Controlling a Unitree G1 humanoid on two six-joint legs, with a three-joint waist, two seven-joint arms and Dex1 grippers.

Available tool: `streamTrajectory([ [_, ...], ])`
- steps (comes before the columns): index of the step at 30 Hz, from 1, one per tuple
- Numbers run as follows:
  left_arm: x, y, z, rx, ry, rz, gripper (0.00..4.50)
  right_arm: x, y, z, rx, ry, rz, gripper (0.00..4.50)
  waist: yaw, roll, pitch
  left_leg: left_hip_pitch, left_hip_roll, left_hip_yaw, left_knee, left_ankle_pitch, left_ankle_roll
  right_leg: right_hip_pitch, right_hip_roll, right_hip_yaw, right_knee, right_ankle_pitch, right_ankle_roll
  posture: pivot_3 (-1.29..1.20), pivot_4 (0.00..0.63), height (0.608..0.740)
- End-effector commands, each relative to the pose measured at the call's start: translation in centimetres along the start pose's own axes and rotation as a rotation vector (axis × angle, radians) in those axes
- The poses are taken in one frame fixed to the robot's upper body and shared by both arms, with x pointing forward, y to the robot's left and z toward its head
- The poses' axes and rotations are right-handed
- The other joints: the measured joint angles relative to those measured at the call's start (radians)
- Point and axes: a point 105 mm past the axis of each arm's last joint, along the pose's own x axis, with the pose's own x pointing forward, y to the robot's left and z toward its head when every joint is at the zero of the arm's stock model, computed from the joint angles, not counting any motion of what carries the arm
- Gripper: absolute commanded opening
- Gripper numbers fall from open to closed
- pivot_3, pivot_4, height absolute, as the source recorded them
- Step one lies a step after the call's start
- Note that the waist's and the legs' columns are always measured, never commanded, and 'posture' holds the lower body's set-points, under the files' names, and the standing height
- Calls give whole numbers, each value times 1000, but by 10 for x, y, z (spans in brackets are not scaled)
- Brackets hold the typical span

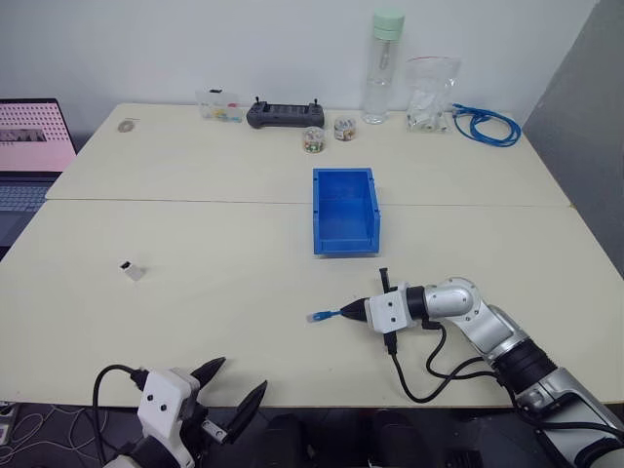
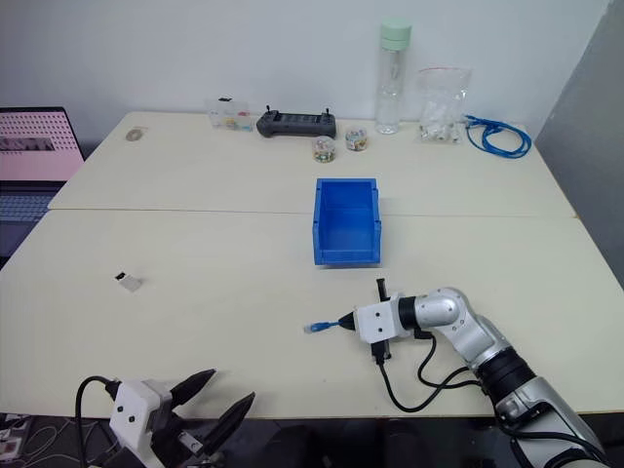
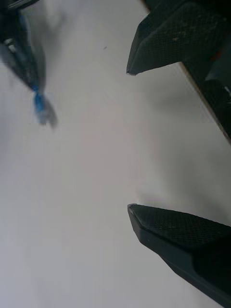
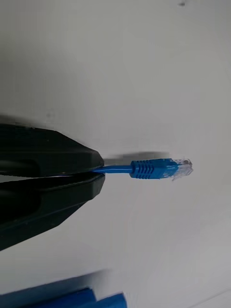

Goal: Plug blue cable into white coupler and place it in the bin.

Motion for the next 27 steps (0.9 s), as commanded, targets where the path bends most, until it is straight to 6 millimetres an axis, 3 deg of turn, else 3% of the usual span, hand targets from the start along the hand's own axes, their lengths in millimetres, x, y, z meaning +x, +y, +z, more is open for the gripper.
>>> streamTrajectory([
  [1, -2, -1, 0, 14, -27, 29, 4500, 6, 12, -6, 20, 6, 1, 43, -2, 0, 0, 0, 0, 0, 0, 0, 0, 0, 0, 0, 0, 0, 0, 0, 150, 740],
  [2, -2, -2, -2, 12, -23, 19, 4500, 6, 18, -7, 40, 6, 20, 43, -2, 0, -1, 1, 0, 0, 0, 0, 0, 1, 0, 0, 0, 0, 0, 0, 150, 740],
  [3, -2, -3, -4, 11, -20, 12, 4500, 6, 22, -7, 54, 5, 32, 516, -3, 0, -1, 2, 0, 0, 0, 0, 0, 1, 1, 0, 0, 0, 0, 0, 150, 740],
  [7, 5, -3, -7, 37, -5, -84, 4500, -3, 30, -6, 134, 6, 44, 1299, -2, 0, -3, 5, 1, 0, 0, 0, 0, 4, 2, 0, 0, 0, 1, 0, 150, 740],
  [10, 17, 11, 2, 91, -11, -164, 4500, -15, 27, 0, 221, -7, 14, 1978, 5, 2, -3, 8, 1, -2, 0, 0, 0, 8, 2, -2, 0, -2, 3, 0, 150, 740],
  [12, 27, 18, 10, 133, -16, -234, 4500, -22, 25, 6, 284, -21, -11, 2397, 7, 2, -3, 9, 1, -4, 0, 0, 0, 10, 2, -4, 1, -4, 0, 0, 150, 740],
  [18, 94, 25, 69, 344, -41, -549, 4500, -76, -8, 39, 581, -85, -206, 3926, 18, 7, 1, 10, 0, -10, 1, 0, 0, 14, 2, -9, 1, 1, 0, 0, 150, 740],
  [23, 136, 26, 77, 398, 64, -756, 4500, -114, -4, 66, 824, -107, -231, 4051, -2, 7, 1, 10, -1, -7, 0, 0, 0, 14, 2, -6, -1, 2, 0, 0, 150, 740],
  [27, 140, 14, 62, 458, 200, -963, 4500, -131, 21, 68, 950, -33, -248, 4051, -1, 7, 1, 4, -2, -13, -1, 0, 0, 10, 2, -10, -2, 0, 0, 0, 150, 740],
])
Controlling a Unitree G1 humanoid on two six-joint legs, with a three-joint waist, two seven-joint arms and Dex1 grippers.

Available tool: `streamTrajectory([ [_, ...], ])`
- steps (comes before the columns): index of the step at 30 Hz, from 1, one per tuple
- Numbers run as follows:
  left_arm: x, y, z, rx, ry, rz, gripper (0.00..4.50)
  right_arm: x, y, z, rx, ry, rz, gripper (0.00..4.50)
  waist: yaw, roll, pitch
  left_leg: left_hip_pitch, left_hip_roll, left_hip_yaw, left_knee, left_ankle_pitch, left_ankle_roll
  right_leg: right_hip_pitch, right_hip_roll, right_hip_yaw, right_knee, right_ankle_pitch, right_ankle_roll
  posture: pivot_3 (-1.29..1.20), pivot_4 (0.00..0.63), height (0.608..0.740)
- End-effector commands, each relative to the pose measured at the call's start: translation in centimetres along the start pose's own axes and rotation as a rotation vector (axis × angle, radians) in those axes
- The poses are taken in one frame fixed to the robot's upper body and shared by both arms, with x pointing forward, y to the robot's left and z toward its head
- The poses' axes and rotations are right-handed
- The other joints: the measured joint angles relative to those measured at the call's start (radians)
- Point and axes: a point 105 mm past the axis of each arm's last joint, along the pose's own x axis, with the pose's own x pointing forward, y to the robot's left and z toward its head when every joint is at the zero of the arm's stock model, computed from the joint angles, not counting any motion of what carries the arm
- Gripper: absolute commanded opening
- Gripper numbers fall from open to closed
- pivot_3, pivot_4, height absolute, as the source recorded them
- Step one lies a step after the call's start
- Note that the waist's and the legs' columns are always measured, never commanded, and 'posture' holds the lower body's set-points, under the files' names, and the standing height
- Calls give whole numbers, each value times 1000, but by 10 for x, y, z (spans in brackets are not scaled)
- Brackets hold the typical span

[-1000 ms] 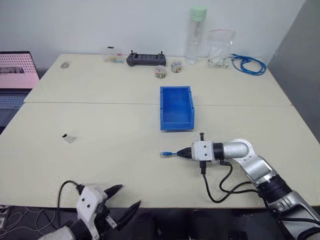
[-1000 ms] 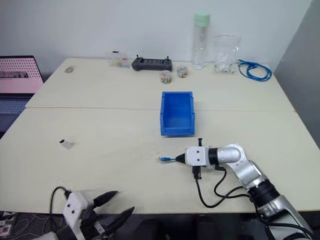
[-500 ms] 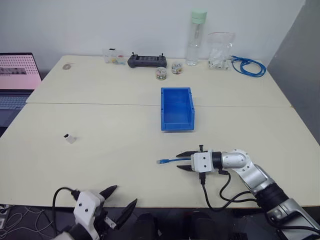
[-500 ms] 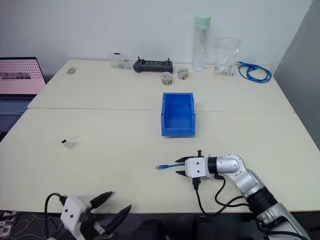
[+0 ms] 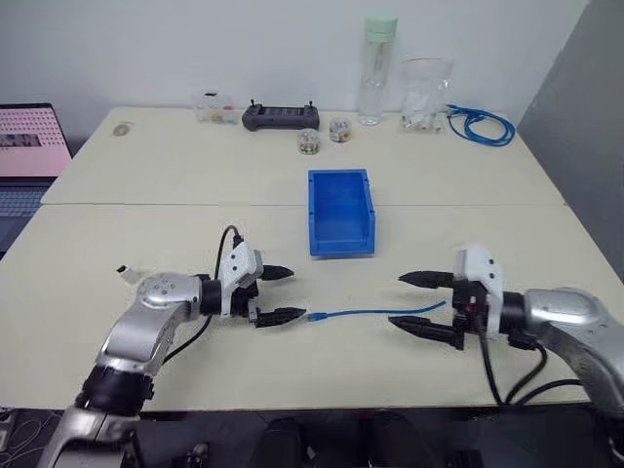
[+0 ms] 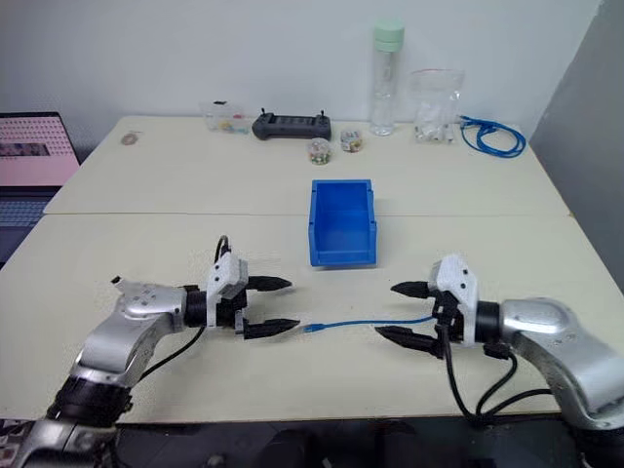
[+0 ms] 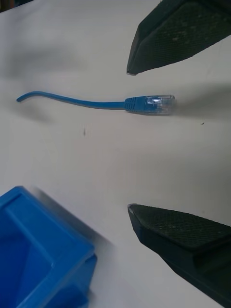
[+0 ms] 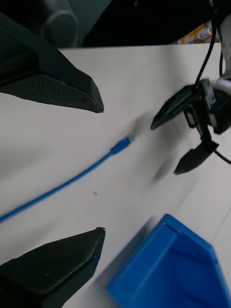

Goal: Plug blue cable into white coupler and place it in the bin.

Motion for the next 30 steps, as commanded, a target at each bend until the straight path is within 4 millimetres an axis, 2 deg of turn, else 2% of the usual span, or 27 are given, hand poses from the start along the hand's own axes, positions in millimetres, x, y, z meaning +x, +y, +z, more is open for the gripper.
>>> streamTrajectory([
  [1, 7, -15, -11, 40, 92, -200, 4500, -15, 13, -3, 56, 22, -48, 4051, -1, 0, 0, -3, 0, -1, 0, 0, 0, -2, 0, 0, 0, 0, 0, 0, 150, 740],
  [5, 9, -16, -16, 50, 124, -232, 4500, -20, 13, -9, 80, 10, -159, 4051, -2, 0, 0, -5, -2, -1, 0, 0, 0, -7, 0, 4, 2, 0, 1, 0, 150, 740],
  [9, 18, -12, -34, 72, 194, -162, 4500, -21, 17, -17, 104, 6, -230, 4051, 0, 0, 0, -4, -2, -2, 2, 0, 0, -6, 0, 4, 2, 0, 3, 0, 150, 740],
  [10, 17, -15, -38, 70, 207, -165, 4317, -21, 19, -19, 109, 7, -237, 4077, 1, 0, 0, -3, -2, -2, 2, 0, 0, -5, 0, 5, 2, -1, 7, 0, 150, 740],
  [15, 10, -23, -47, 13, 236, -142, 3425, -23, 23, -25, 122, 14, -258, 4082, -4, 1, -2, 7, -2, -2, 2, 0, 0, 5, 0, 5, 1, -1, 9, 0, 150, 740],
  [16, 8, -24, -49, 3, 243, -133, 3051, -23, 23, -25, 123, 13, -261, 4082, -4, 2, -2, 7, -2, -2, 1, 0, 0, 5, 0, 5, 1, -1, 9, 0, 150, 740],
  [17, 6, -25, -52, -2, 251, -135, 3044, -22, 23, -26, 125, 12, -259, 4082, -4, 2, -3, 7, -2, -2, 1, 0, 0, 5, 0, 5, 1, -1, 9, 0, 150, 740],
  [19, 5, -27, -54, -8, 258, -139, 2511, -21, 23, -27, 122, 12, -251, 4082, -7, 2, -3, 7, -2, -2, 0, 0, 0, 5, 1, 6, 1, -1, 9, 0, 150, 740],
  [30, 9, -23, -59, -59, 253, -114, 254, -17, 12, -25, 97, 5, -244, 4082, -7, 3, -5, 9, -2, -1, 0, 0, 0, 6, 1, 6, 1, -2, 8, 0, 150, 740],
])
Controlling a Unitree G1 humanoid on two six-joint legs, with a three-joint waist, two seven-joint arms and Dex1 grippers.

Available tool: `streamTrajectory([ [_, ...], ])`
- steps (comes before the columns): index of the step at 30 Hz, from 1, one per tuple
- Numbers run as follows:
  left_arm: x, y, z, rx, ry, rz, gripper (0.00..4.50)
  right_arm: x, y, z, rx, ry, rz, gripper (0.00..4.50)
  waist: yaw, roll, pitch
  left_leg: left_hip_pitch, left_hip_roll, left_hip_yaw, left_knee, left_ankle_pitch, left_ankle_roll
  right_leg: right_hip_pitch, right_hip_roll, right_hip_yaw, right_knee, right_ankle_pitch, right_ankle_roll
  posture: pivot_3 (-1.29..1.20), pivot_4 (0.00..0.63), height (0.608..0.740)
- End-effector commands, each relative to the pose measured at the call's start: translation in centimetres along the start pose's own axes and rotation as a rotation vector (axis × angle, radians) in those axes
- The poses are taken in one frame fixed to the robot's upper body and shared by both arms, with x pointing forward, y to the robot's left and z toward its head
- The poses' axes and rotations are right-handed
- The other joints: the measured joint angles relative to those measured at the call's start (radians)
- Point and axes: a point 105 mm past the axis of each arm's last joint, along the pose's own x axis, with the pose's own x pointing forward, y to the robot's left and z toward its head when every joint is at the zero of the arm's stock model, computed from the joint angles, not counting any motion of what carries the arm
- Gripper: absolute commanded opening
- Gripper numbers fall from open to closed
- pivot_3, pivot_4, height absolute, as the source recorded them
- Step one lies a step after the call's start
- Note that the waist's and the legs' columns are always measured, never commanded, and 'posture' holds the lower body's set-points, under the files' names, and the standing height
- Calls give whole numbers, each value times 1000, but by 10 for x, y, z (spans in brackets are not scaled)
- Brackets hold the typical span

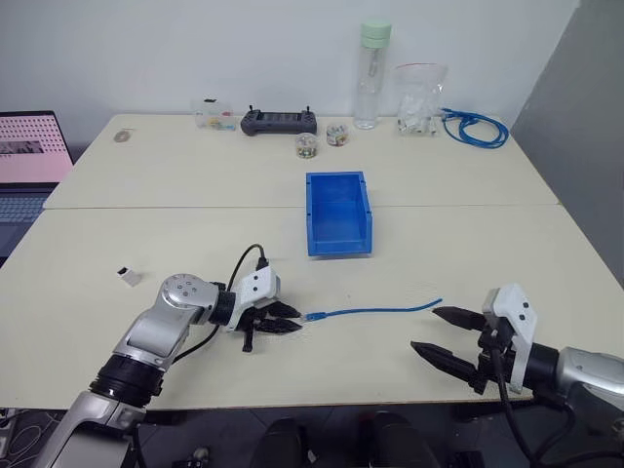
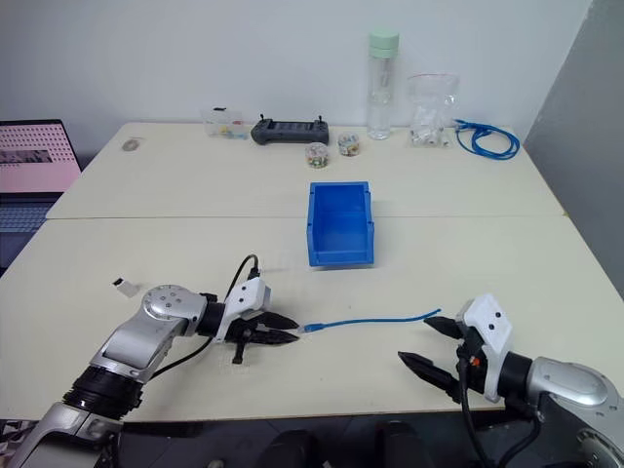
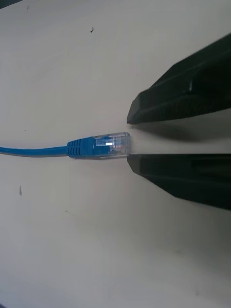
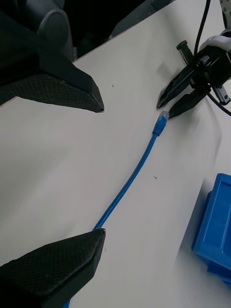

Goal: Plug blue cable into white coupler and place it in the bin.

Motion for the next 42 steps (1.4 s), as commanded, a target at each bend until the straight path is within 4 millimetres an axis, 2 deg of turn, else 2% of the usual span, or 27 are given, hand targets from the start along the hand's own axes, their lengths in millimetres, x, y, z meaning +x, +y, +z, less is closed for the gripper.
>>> streamTrajectory([
  [1, 10, -10, -25, -88, 59, -44, 146, 1, 1, 5, -29, -17, 11, 4082, 0, 0, 0, 0, 0, 0, 0, 0, 0, 0, 0, 0, 0, 0, 0, 0, 150, 740],
  [2, 13, -11, -23, -92, 46, -48, 15, 1, 1, 4, -26, -15, 12, 4082, 1, 0, -1, 0, 0, 0, 0, 0, 0, 0, 0, 0, 0, 0, 0, 0, 150, 740],
  [5, 19, -14, -19, -91, 28, -61, 15, 2, 3, 1, -21, -7, 19, 4082, 5, 2, -3, 0, -1, 0, 0, 0, 0, 0, 0, 1, -1, 0, 0, 0, 150, 740],
  [11, 15, -14, -17, -73, 28, -40, 15, 2, 5, 0, -22, -2, 26, 4082, 8, 3, -5, 0, -1, 1, 0, 0, 0, 0, -1, 1, -1, 0, 0, 0, 150, 740],
  [19, 4, -17, -21, -54, 70, -34, 1550, 4, 4, 0, -24, -1, 35, 4082, 5, 4, -5, 0, 0, 0, 0, 0, 0, 0, 0, 1, -1, 0, 0, 0, 150, 740],
  [25, 21, -15, -25, -50, 84, 19, 2842, 6, 5, 2, -31, -2, 42, 4082, 8, 7, -8, 0, 0, 0, 0, 0, 0, 1, 0, 1, -1, 0, 1, 0, 150, 740],
  [30, 30, -5, -22, -40, 78, 74, 2842, 5, 5, 1, -33, 2, 39, 4082, 19, 9, -10, 2, -1, 0, 1, 0, 0, 3, -1, 0, -2, 0, 1, 0, 150, 740],
  [35, 28, 8, -26, 8, 118, 116, 2842, 4, 5, 1, -33, 2, 36, 4082, 21, 9, -11, 3, -1, 0, 0, 0, 0, 4, -1, 0, -3, 0, 1, 0, 150, 740],
  [38, 23, 16, -29, 6, 152, 116, 2842, 5, 6, 1, -34, 2, 37, 4082, 20, 9, -11, 4, -1, 0, 0, 0, 0, 5, -1, 0, -3, 0, 1, 0, 150, 740],
  [42, 7, 13, -28, -61, 160, 55, 2842, 5, 7, 1, -35, 2, 37, 4082, 10, 7, -11, 4, 0, 0, 0, 0, 0, 6, 0, -1, -2, 0, 1, 0, 150, 740],
])
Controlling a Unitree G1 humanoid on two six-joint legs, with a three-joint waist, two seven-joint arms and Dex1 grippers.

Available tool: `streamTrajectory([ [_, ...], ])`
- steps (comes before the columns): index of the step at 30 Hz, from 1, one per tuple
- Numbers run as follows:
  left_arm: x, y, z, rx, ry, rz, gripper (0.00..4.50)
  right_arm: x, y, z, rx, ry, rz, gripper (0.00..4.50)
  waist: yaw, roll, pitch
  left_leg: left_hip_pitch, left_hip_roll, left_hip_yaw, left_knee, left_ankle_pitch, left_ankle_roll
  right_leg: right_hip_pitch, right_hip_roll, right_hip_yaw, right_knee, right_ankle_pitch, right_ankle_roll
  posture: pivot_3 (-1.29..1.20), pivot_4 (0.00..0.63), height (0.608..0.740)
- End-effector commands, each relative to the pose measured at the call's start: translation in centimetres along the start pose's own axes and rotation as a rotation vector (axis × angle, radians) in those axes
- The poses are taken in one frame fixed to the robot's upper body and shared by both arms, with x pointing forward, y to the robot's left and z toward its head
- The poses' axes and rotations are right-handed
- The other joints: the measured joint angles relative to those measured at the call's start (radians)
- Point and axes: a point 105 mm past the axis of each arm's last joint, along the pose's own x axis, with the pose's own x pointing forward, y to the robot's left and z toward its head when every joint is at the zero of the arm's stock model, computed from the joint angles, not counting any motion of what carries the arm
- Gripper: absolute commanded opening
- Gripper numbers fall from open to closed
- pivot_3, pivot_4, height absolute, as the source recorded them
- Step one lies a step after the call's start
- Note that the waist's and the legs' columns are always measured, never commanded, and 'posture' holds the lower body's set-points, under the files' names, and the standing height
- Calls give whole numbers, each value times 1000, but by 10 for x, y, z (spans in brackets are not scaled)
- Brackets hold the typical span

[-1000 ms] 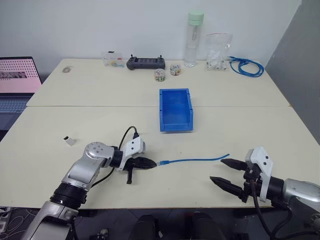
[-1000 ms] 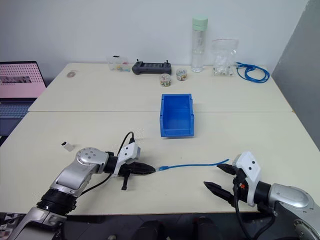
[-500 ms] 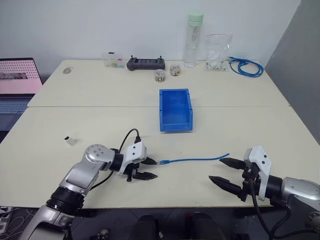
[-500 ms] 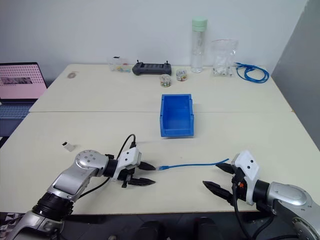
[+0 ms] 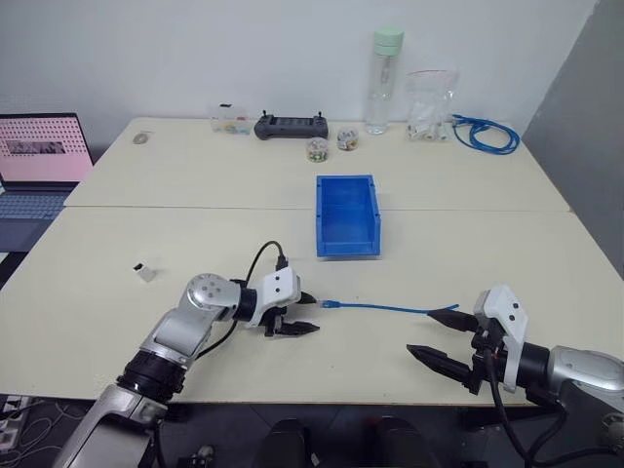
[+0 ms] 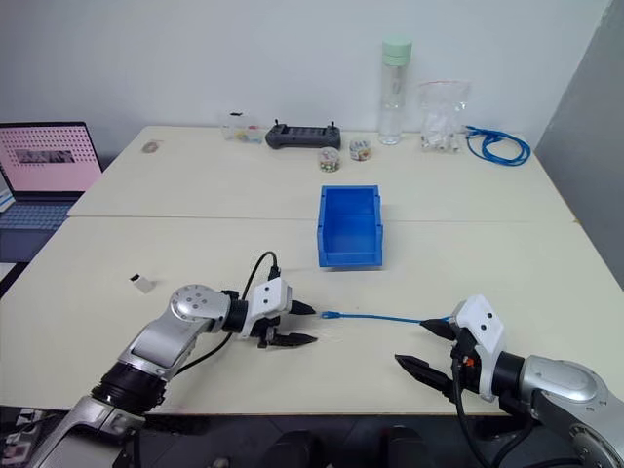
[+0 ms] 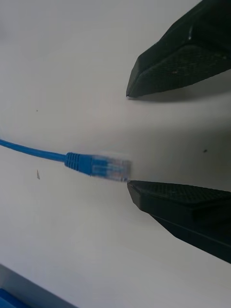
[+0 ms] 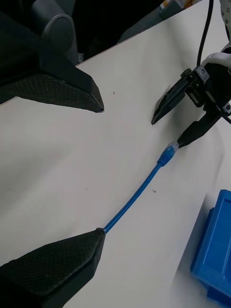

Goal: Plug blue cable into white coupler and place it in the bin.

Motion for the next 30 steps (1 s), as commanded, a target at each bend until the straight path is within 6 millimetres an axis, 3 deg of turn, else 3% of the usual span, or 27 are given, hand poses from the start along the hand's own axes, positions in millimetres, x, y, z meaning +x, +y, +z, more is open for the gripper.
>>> streamTrajectory([
  [1, -18, -1, -39, -143, 153, -11, 2842, -1, 5, 7, -38, -23, 9, 4082, -6, 0, -1, 0, 0, 0, 0, 0, 0, 0, 0, 0, 0, 0, 0, 0, 150, 740],
  [6, -18, 9, -44, -136, 180, -24, 2842, 2, 5, 9, -41, -33, 11, 4082, -24, -1, -1, 0, 1, 0, -2, 0, 0, -1, 2, 0, 1, -1, -1, 0, 150, 740],
  [10, 5, 17, -29, -97, 110, -40, 2842, 2, 4, 10, -45, -33, 12, 4082, -24, 1, -2, 0, 1, 0, -1, 0, 0, -1, 1, 0, 1, 0, 0, 0, 150, 740],
  [18, 20, -6, -19, -92, 58, -181, 2842, -1, 5, 9, -40, -29, 2, 4082, 5, 0, -2, -1, -2, -1, -1, 0, 0, 2, -1, -1, -5, -1, 1, 0, 150, 740],
  [30, 36, -13, -16, -43, 41, -196, 2842, 2, 6, 8, -36, -31, 1, 4082, 11, 0, -2, -2, -2, -2, -1, -1, 0, 3, -2, -3, -7, -1, 2, 0, 150, 740],
])
